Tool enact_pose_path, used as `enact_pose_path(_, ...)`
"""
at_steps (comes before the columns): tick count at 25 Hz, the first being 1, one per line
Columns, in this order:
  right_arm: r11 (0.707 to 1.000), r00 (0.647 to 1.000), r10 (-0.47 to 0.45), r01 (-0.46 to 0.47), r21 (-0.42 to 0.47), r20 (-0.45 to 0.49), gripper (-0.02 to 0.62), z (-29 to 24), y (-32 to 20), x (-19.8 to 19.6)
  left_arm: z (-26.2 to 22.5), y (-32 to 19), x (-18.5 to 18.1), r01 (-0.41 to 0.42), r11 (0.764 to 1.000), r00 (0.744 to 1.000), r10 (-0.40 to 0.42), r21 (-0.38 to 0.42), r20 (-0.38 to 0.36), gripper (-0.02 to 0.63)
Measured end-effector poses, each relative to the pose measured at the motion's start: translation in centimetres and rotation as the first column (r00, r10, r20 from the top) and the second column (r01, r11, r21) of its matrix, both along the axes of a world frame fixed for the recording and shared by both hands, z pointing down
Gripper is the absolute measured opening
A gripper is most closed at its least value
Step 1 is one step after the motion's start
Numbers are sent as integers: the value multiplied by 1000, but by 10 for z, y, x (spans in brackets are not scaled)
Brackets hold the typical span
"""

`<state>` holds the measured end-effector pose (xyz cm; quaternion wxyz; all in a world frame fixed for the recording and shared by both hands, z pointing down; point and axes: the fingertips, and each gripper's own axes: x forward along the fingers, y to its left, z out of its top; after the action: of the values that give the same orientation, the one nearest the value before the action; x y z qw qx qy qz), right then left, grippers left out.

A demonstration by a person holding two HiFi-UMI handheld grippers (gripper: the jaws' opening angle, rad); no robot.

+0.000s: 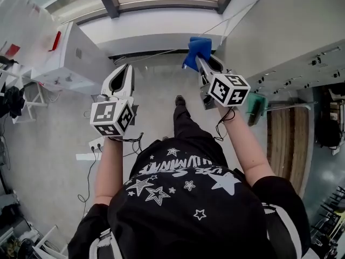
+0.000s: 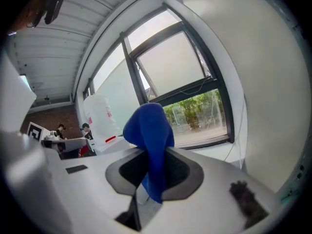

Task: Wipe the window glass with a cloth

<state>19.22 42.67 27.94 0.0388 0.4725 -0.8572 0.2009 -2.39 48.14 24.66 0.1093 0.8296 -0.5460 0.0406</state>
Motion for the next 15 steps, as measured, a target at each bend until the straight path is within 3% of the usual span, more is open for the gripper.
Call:
enact_pose_path(8, 999, 999, -34, 34, 0, -43, 74, 1, -89, 15, 2, -97, 18, 30, 999, 1000, -30, -13, 6, 9)
enact_pose_path(15, 998, 999, -50, 50, -25, -8, 74, 4, -156, 34, -3, -167, 43, 37, 999, 999, -36, -22, 24, 8)
